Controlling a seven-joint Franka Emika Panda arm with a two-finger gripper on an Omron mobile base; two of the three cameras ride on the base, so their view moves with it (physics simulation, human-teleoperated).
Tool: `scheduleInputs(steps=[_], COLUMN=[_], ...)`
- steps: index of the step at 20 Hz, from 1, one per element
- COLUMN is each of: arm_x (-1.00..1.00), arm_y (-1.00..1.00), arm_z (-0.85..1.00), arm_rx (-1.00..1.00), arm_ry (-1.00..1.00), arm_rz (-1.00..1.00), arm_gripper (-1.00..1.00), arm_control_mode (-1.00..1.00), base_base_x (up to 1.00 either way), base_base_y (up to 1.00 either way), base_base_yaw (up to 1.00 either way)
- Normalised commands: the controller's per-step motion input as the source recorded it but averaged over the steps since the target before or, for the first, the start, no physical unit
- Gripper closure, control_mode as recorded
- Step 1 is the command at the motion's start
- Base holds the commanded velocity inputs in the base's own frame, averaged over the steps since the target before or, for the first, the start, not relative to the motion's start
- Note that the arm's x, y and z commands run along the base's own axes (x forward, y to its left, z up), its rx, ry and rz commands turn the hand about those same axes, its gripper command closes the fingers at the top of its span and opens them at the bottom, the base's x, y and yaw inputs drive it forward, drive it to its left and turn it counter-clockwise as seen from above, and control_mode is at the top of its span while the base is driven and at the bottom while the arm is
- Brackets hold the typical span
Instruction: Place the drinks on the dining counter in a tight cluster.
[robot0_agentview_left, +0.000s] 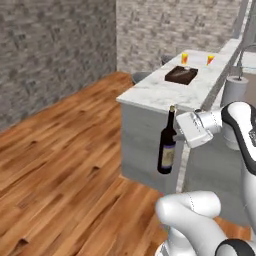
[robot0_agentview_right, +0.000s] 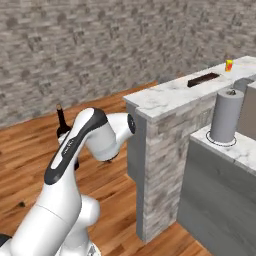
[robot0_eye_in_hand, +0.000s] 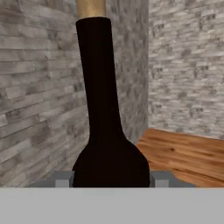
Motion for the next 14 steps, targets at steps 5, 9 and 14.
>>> scheduleInputs(steps=[5,9,14], arm_x=[0.0,0.0,0.0], arm_y=[0.0,0.0,0.0], arm_z=[0.0,0.0,0.0], arm_rx=[0.0,0.0,0.0], arm_ry=[0.0,0.0,0.0], arm_rz=[0.0,0.0,0.0], arm_gripper=[1.0,1.0,1.0], arm_control_mode=[1.0,1.0,1.0], base_base_x=[0.59,0.7,0.74], base_base_y=[1.0,1.0,1.0], base_base_yaw=[-0.41,-0.48,-0.5])
